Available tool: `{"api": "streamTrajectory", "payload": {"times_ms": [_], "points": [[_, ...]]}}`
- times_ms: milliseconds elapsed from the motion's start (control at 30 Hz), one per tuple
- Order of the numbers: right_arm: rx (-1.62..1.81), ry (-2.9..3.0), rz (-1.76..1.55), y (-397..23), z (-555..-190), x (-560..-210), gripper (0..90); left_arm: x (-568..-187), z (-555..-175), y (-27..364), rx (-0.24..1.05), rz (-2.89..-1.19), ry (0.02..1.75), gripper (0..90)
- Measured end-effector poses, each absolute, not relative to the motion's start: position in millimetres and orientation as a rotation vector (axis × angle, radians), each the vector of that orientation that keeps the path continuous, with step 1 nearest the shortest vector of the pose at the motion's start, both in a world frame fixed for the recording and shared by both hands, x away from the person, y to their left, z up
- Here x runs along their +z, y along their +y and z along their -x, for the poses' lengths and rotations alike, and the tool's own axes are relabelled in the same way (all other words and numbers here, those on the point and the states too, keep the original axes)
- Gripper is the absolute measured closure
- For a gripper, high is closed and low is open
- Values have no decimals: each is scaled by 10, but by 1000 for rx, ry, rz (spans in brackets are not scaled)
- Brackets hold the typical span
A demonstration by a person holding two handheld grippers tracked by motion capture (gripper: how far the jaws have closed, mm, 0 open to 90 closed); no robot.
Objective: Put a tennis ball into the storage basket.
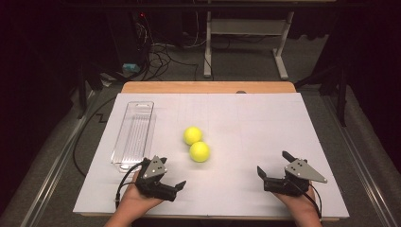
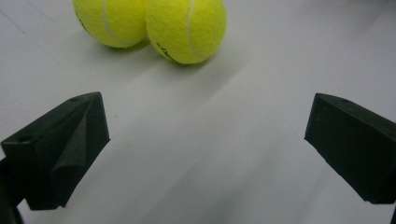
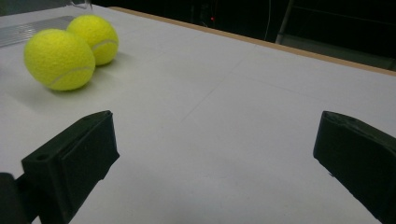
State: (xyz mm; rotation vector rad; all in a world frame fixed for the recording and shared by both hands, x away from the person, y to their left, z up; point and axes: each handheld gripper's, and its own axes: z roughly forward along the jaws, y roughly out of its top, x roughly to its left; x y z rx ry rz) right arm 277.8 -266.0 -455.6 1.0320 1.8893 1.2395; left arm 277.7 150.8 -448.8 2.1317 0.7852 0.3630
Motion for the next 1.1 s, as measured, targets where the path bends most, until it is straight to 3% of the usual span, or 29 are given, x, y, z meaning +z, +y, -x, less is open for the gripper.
{"api": "streamTrajectory", "payload": {"times_ms": [1100], "points": [[1220,1924,-1002,-2686,-2677,-4581,0,-4470,-2887,1292,224,-2463,872,18]]}}
